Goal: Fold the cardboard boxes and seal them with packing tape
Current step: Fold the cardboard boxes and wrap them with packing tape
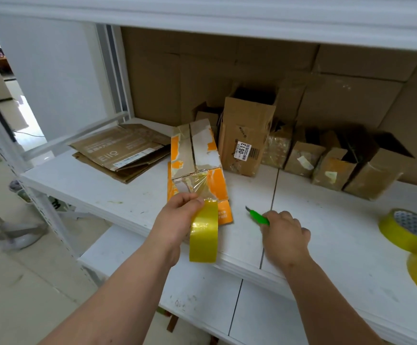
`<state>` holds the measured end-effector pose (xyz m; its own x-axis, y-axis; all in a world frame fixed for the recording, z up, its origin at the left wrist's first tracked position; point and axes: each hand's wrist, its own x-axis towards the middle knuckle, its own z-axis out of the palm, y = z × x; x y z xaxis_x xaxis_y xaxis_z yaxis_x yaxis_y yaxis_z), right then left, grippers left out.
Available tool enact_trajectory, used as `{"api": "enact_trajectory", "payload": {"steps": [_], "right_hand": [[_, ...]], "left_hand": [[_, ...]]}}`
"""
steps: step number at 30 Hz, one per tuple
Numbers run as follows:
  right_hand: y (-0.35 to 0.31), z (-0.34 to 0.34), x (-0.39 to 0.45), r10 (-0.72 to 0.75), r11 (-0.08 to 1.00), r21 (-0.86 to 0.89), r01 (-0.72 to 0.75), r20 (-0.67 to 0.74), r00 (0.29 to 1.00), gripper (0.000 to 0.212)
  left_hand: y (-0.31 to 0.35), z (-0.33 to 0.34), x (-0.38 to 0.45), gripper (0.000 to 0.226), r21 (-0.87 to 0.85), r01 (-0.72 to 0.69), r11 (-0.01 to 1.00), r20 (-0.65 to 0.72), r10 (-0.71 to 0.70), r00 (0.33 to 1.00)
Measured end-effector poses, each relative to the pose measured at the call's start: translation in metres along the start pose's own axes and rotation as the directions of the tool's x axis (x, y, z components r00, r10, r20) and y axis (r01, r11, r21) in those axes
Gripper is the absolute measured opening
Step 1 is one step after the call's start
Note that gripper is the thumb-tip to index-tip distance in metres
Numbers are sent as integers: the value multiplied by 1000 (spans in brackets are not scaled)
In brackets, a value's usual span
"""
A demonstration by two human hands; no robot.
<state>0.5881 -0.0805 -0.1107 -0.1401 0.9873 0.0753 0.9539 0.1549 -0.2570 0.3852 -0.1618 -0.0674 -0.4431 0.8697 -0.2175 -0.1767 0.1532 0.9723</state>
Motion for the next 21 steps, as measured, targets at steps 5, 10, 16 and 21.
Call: {"api": "enact_trajectory", "payload": {"steps": [5,10,16,21], "right_hand": [[-43,-46,-4,-180,911,348,220,-143,973,29],[-71,-75,-3,-375,898,202,392,-117,919,32],[-94,-82,-2,-438,897,18,443,-104,893,33],[-99,-77,3,-436,899,-19,437,-115,893,34]], "left_hand": [[1,1,3,5,32,-3,999,3,3,1000],[1,1,6,2,40,-19,999,0,19,1000],[2,4,7,5,88,-48,995,-14,49,999],[2,5,10,16,136,-57,989,-20,61,998]]}}
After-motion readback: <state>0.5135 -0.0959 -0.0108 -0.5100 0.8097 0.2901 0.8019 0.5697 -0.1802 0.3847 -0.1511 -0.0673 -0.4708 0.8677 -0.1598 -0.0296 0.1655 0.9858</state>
